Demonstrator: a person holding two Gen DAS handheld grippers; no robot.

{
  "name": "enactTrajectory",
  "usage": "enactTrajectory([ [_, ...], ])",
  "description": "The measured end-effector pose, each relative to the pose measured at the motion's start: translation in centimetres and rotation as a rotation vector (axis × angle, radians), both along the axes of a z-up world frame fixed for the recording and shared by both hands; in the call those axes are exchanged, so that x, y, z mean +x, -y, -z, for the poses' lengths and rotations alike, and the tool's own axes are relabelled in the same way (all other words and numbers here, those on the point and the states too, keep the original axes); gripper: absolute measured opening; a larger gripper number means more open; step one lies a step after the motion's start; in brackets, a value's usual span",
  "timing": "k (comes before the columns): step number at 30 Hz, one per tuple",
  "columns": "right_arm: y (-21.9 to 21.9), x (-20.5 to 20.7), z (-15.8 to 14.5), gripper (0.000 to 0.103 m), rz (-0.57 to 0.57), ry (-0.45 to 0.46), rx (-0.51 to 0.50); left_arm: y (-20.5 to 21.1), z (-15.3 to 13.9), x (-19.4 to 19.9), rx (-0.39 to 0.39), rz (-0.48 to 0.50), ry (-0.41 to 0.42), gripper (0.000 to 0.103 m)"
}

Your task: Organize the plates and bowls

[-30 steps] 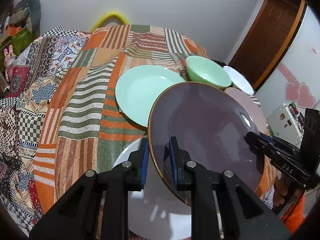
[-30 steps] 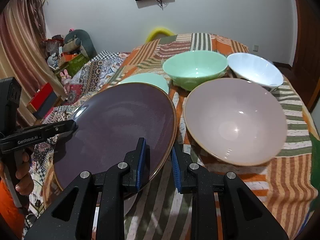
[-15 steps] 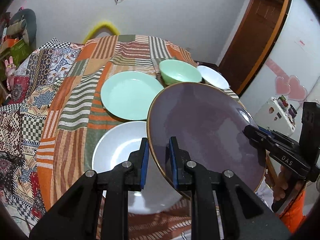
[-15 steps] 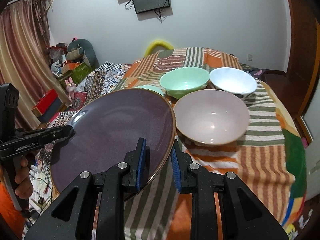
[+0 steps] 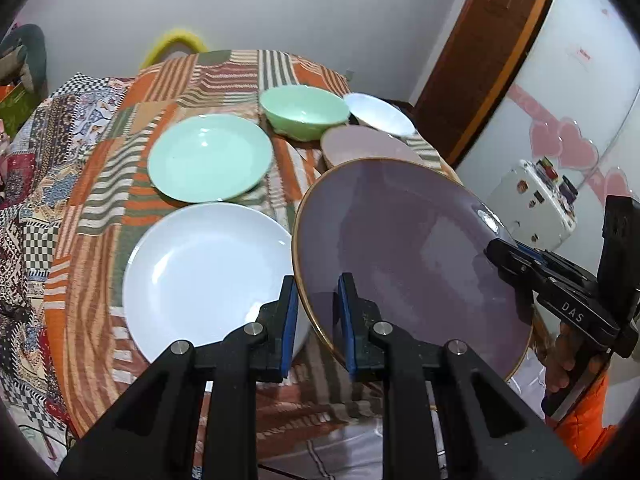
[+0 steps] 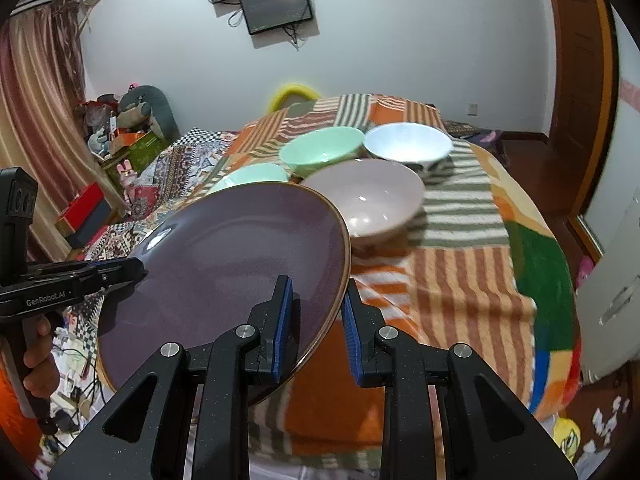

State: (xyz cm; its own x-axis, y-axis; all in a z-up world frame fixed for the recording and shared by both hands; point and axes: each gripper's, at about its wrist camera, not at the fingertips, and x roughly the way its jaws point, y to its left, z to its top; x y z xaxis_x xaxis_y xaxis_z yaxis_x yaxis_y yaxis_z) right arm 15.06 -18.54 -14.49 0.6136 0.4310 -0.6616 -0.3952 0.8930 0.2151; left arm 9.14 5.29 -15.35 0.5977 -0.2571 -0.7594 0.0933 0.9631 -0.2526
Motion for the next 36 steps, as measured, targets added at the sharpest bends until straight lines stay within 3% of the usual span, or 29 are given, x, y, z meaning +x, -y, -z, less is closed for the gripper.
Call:
enactTrajectory([
  [14,5.2,-1.3,3.4,0.022,0.051,-0.068,-0.009,4.2,3.6,1.5,0.015,0.056,-0.117,0.019],
  [36,7.6,1.1,7.2,0.022,0.1,-0.157,-0.031,7.7,8.9,6.1,0.095,0.084,-0.257,0.019],
])
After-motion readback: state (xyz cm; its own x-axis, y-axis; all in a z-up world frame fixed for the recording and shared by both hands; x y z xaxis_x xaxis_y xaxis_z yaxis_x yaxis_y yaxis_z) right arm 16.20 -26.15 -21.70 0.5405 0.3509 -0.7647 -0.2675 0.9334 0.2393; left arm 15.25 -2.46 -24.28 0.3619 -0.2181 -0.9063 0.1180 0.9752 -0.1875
